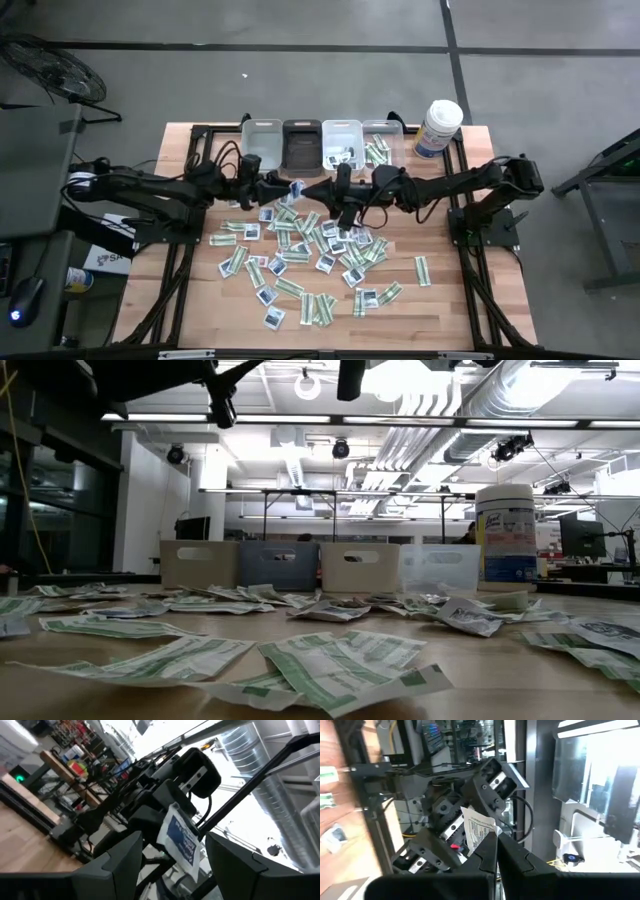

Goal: Pick & Place First Aid Supplies
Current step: Put the blue alcohol pad into the black bin

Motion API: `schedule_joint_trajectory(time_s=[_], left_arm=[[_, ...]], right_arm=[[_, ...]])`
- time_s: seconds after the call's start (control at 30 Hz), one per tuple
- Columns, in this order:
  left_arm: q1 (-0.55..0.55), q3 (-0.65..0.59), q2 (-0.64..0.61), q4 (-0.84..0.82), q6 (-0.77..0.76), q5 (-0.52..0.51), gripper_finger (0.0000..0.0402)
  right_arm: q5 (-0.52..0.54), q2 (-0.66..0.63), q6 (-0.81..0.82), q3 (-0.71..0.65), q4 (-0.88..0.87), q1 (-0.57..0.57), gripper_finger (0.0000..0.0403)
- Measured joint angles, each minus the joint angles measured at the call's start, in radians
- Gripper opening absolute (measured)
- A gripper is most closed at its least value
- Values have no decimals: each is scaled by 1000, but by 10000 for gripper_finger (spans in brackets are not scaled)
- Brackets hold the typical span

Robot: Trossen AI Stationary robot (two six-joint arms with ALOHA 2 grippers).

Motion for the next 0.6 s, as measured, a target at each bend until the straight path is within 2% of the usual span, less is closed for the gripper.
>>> schedule_joint_trajectory(time_s=[0.13, 0.4, 0.6], left_arm=[[0, 15, 0, 7, -2, 3, 202], [0, 65, 0, -67, 27, 33, 149], [0, 69, 0, -84, 28, 27, 136]], right_arm=[[0, 0, 26, 0, -32, 0, 0], [-5, 0, 43, -1, -45, -21, 0], [13, 0, 39, -1, -45, -32, 0]])
